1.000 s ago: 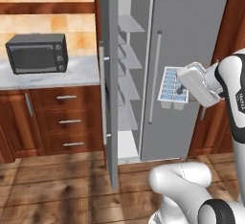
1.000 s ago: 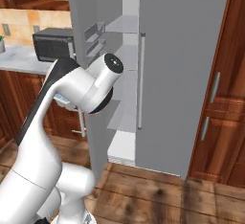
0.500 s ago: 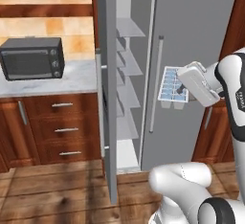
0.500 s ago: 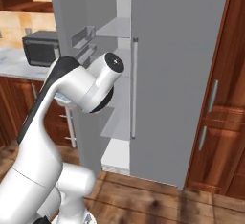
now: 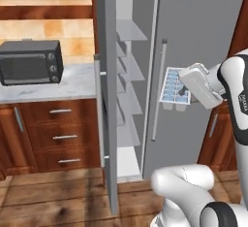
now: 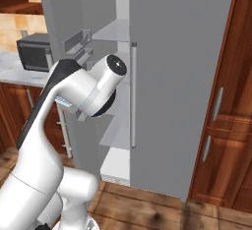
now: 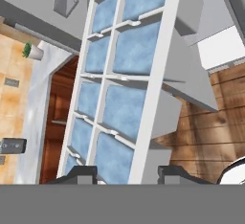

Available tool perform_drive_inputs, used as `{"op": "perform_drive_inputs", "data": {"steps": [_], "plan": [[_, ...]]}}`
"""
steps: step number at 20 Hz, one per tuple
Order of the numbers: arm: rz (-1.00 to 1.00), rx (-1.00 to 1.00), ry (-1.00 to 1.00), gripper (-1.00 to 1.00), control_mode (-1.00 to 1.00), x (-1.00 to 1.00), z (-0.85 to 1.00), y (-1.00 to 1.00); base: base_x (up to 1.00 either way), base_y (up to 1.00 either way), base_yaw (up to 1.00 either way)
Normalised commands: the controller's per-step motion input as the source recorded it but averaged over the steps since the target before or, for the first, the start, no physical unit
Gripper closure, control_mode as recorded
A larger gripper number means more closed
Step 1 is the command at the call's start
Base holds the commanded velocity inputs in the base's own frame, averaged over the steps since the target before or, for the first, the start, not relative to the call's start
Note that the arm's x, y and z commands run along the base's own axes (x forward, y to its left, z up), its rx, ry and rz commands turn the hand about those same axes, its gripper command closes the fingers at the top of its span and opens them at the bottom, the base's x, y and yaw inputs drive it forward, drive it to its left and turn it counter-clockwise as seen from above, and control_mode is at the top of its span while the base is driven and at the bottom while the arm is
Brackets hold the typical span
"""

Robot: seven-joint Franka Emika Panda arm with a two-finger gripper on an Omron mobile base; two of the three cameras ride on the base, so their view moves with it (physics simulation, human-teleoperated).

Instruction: The ice cube tray has been filled with water. Take the tray and place it in the freezer to make ice. Close the freezer door after placing the tray.

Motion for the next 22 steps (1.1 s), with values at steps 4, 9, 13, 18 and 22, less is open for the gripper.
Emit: {"op": "perform_drive_inputs", "data": {"steps": [4, 9, 13, 18, 22], "plan": [[0.0, 0.0, 0.0, 1.0, 1.0, 0.0, 0.0, 0.0, 0.4, -0.37, 0.07], [0.0, 0.0, 0.0, 1.0, 1.0, 0.0, 0.0, 0.0, 0.49, -0.09, 0.1], [0.0, 0.0, 0.0, 1.0, 1.0, 0.0, 0.0, 0.0, 0.56, -0.01, 0.13], [0.0, 0.0, 0.0, 1.0, 1.0, 0.0, 0.0, 0.0, 0.47, -0.01, 0.17], [0.0, 0.0, 0.0, 1.0, 1.0, 0.0, 0.0, 0.0, 0.34, 0.0, 0.22]]}}
